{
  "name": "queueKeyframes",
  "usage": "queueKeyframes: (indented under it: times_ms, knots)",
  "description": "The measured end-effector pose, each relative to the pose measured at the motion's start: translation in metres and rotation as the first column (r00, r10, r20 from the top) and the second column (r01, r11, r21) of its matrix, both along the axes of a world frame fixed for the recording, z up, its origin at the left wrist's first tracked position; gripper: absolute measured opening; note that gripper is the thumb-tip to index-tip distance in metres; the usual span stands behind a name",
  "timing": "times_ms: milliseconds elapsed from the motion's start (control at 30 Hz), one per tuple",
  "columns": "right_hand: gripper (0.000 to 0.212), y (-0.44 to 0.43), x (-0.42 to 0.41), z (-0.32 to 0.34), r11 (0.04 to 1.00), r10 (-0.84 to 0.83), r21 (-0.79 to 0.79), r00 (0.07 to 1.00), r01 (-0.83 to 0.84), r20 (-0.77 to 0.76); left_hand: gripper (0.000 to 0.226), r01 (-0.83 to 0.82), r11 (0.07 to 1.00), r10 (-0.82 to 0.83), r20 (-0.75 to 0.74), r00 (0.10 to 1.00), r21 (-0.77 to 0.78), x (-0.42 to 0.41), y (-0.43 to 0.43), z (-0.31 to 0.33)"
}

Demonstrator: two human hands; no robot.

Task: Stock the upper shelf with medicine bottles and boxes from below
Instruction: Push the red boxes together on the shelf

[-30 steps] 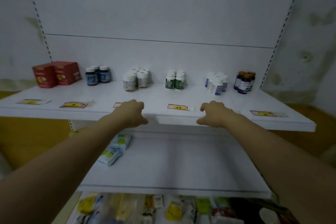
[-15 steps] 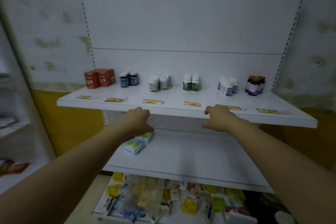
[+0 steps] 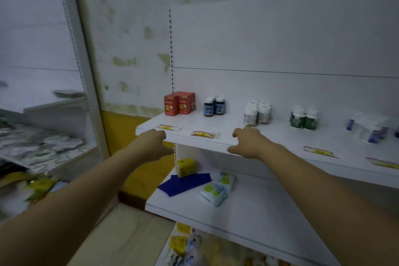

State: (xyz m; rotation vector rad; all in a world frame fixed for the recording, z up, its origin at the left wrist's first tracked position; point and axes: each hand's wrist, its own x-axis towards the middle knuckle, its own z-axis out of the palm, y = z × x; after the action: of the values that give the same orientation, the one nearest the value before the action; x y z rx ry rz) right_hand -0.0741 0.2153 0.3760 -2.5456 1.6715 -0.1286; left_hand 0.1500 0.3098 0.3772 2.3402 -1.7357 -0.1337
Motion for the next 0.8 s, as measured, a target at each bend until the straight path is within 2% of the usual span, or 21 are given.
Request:
queueKeyframes:
  times_ms: [233,467,667,800]
  knots:
    - [0.060,-0.072,0.123,0.003,1.000,0.018,0.004,0.999,-0.019,0.039,0.053,-0.019,0.999,0.018,-0.030,0.999,-0.041,0.126,-0.069,0.001]
    - [0.056,-0.158,0.190,-0.008,1.000,0.000,0.008,1.000,-0.001,0.011,0.046,0.011,0.999,-0.015,-0.101,0.995,-0.035,0.188,-0.168,-0.016]
    - [0.059,-0.248,0.234,-0.021,0.999,-0.020,0.025,1.000,0.020,0.015,0.065,0.013,0.999,-0.022,-0.173,0.985,-0.049,0.228,-0.271,-0.039]
    - [0.058,-0.294,0.258,-0.029,0.997,-0.039,0.070,0.999,0.037,0.028,0.077,0.068,0.998,-0.065,-0.237,0.969,0.007,0.251,-0.333,-0.052]
